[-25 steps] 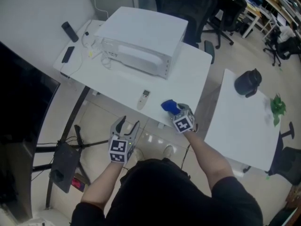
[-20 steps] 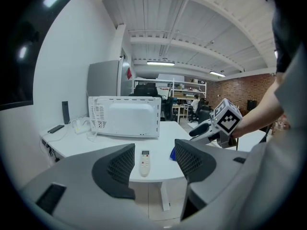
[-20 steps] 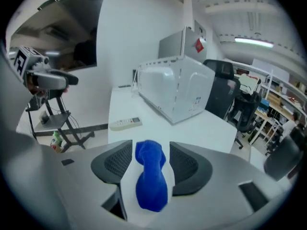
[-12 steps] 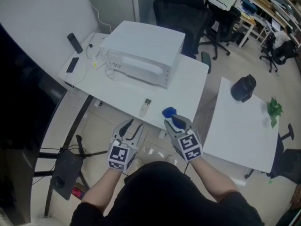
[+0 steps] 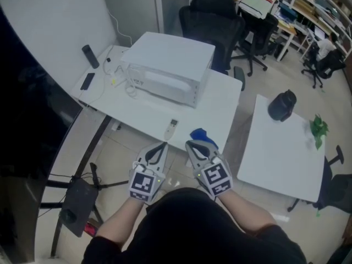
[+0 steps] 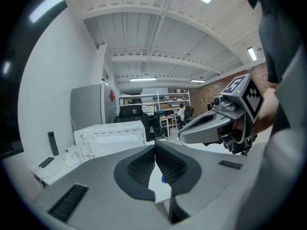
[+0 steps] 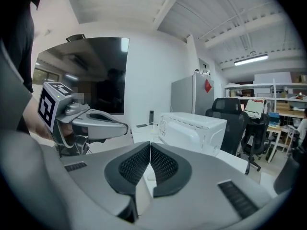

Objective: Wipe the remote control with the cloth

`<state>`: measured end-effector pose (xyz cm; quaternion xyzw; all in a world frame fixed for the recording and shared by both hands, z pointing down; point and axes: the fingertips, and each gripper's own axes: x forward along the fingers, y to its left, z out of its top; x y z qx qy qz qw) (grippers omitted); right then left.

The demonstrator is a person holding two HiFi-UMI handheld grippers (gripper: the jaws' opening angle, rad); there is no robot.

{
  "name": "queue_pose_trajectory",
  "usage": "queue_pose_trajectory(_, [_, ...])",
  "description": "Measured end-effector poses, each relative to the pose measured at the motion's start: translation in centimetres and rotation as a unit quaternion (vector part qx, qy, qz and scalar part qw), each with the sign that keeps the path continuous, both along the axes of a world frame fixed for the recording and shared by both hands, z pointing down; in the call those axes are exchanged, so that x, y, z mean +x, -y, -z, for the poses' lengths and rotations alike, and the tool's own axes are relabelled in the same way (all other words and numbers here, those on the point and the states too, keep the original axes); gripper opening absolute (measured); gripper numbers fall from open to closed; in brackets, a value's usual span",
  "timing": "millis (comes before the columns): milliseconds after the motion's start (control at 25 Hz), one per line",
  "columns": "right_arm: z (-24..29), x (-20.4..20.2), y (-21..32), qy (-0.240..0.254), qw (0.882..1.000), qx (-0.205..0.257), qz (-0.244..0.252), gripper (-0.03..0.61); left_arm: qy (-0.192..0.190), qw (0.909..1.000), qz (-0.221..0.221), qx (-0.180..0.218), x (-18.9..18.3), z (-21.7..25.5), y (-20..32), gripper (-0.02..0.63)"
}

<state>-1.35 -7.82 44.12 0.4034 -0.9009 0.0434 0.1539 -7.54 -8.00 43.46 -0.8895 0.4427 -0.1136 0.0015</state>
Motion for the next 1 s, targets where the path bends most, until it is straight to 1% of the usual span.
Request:
queue_pose_trajectory(120, [0.5, -0.3, -0.2, 0.004, 1.000, 0.002, -0.003, 0.011, 0.009, 0.9999, -0.011, 0.009, 0.0, -0.2, -0.1, 0.000])
queue_pose_trajectory(280, [1.3, -0.7, -0.5, 0.007, 1.000, 0.003, -0.007, 0.009, 0.000, 1.0000, -0.003, 0.004, 0.1, 0.5, -0.3, 0.000])
queue_pose_trajectory(1000, [1.4, -0.4, -0.7, -0.002, 1.000, 0.011, -0.008, 0.008, 0.007, 0.9999, -0.013, 0.003, 0.8, 0.3, -0.5, 0.000])
